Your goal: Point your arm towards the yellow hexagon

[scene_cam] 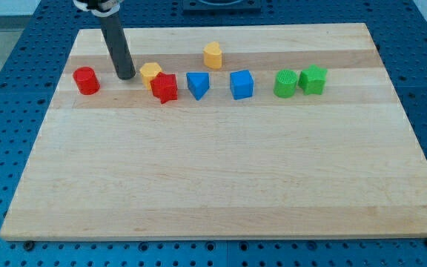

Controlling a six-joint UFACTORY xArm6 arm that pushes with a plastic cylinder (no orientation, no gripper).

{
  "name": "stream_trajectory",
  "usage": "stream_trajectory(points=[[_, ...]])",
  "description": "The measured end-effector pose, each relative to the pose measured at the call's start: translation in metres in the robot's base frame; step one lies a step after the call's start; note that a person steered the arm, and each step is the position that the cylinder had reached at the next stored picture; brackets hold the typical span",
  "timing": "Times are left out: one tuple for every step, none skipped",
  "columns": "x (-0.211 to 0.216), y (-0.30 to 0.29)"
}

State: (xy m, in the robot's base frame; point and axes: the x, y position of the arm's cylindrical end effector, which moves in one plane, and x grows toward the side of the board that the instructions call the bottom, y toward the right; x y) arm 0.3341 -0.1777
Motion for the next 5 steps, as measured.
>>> stream_trajectory(points=[[0.002,0.000],[0.024,0.000],[0.037,0.000],[0.038,0.002],[0.039,0.028]])
